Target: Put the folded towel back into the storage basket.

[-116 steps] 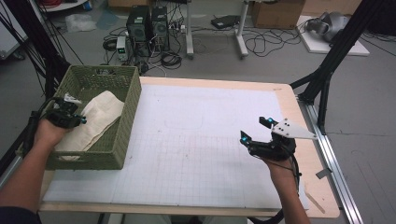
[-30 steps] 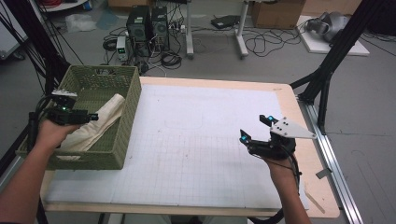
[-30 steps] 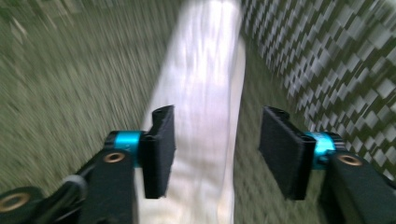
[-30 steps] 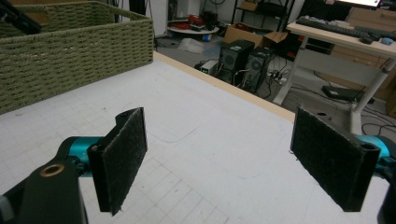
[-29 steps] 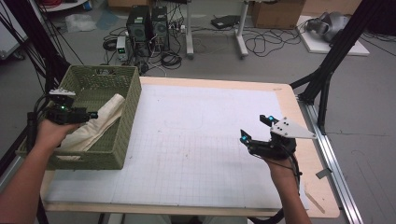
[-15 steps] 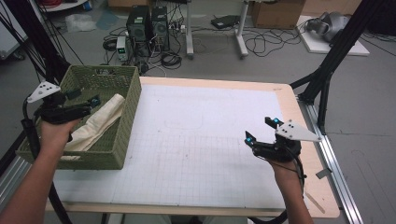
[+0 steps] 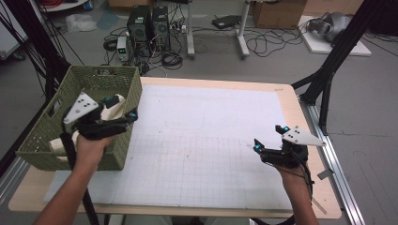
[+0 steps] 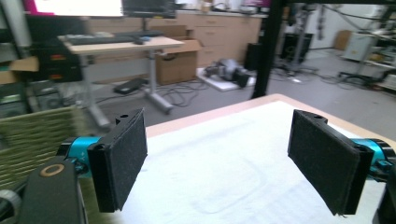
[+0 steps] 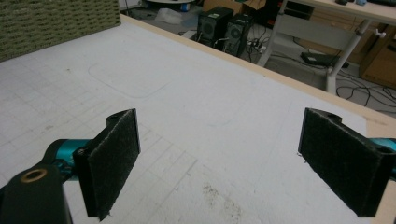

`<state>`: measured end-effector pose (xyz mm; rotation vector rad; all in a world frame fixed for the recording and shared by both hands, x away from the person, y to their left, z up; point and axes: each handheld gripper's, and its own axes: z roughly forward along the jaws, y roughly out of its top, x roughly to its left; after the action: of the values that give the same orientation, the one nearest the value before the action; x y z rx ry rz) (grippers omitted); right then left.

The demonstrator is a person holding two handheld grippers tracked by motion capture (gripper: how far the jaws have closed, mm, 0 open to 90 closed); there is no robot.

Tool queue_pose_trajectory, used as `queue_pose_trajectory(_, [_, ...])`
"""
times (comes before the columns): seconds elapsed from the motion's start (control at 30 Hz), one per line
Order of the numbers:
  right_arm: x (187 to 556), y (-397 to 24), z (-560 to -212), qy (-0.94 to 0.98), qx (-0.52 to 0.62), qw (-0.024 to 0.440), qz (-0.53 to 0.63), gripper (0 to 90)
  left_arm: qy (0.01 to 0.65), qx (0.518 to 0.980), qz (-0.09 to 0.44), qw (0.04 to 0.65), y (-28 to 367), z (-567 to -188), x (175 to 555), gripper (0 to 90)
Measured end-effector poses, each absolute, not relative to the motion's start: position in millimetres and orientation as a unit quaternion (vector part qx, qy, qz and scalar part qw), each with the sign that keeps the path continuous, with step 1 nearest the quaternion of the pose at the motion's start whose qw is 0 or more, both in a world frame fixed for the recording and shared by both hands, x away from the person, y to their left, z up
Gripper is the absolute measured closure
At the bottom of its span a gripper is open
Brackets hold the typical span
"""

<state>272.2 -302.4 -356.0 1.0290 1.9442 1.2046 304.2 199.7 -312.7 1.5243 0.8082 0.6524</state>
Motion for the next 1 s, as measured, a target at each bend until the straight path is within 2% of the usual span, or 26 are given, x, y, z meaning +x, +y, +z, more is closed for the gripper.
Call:
queue_pose_trajectory(0.23, [270, -310, -364, 0.735, 0.396, 0.307, 0.456, 11.7, 0.326, 0.675, 0.261, 0.608, 159, -327, 298, 20.1])
queue_pose_trajectory(0.57, [264, -314, -374, 0.732, 0.398, 0.301, 0.463, 11.6, 0.315, 0.687, 0.243, 0.608, 129, -362, 293, 20.5])
queue_pose_trajectory(1.0, [259, -314, -379, 0.733, 0.392, 0.307, 0.464, 11.6, 0.314, 0.692, 0.236, 0.606, 124, -382, 292, 20.5])
